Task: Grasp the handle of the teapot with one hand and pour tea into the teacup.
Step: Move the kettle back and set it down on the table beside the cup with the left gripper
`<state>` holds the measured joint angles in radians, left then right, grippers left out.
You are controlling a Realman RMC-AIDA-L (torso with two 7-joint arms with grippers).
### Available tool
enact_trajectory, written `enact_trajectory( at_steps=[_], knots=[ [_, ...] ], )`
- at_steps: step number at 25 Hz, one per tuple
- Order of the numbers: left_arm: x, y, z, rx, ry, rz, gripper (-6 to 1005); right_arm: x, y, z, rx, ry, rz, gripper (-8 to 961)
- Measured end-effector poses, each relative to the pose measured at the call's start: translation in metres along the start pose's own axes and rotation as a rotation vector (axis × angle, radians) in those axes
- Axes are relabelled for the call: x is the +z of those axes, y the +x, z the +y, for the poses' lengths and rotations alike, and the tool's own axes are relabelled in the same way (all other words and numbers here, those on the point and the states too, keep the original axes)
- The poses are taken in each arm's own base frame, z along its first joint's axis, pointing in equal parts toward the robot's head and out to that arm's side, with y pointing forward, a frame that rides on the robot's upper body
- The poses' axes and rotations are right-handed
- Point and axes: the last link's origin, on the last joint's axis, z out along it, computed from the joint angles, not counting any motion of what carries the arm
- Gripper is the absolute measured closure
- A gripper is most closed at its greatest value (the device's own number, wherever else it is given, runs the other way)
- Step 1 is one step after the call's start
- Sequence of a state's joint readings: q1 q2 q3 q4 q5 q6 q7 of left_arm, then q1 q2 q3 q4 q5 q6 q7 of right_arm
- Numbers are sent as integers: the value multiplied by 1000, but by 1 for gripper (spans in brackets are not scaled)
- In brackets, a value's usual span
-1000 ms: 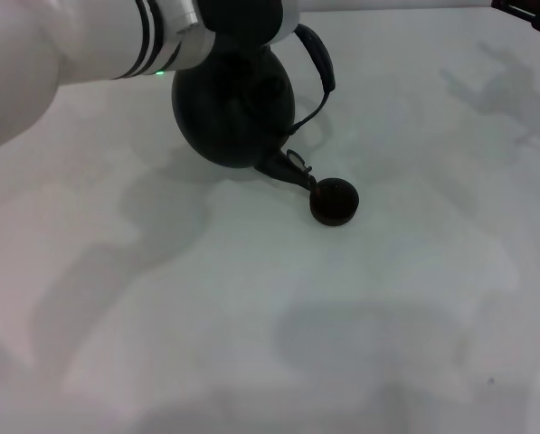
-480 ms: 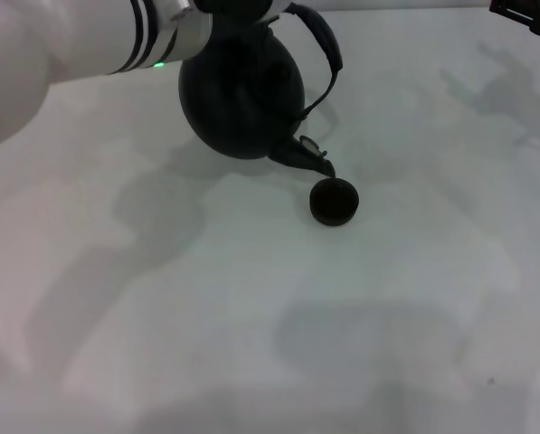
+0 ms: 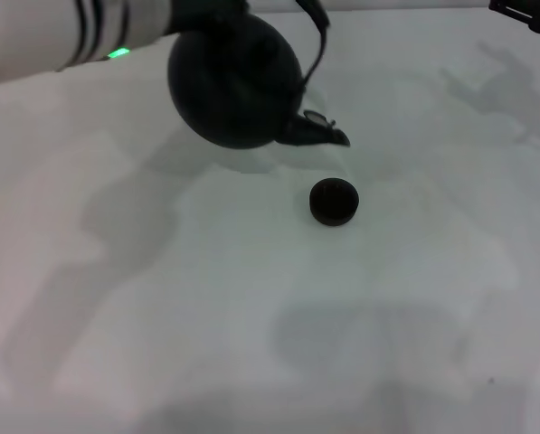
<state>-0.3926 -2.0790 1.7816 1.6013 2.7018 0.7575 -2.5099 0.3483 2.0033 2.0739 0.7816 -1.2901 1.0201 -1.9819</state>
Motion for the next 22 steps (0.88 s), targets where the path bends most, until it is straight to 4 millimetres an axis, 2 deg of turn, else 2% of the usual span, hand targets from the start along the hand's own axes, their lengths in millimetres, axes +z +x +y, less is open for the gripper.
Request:
enact_trajectory(
  at_steps=[5,10,16,22],
  knots=[
    [-19,-21,-25,-203,41,79,887,1,0,0,-3,-3,4,93],
    [-41,-44,-42,-323,47,177,887,4,-1,2,-2,-13,4,93],
    [-66,-73,-49,-391,19,241,886,5,-1,3,1,-19,6,93],
    [-86,-113,-51,-464,2,291,886,4,2,4,11,-22,13,93]
  ],
)
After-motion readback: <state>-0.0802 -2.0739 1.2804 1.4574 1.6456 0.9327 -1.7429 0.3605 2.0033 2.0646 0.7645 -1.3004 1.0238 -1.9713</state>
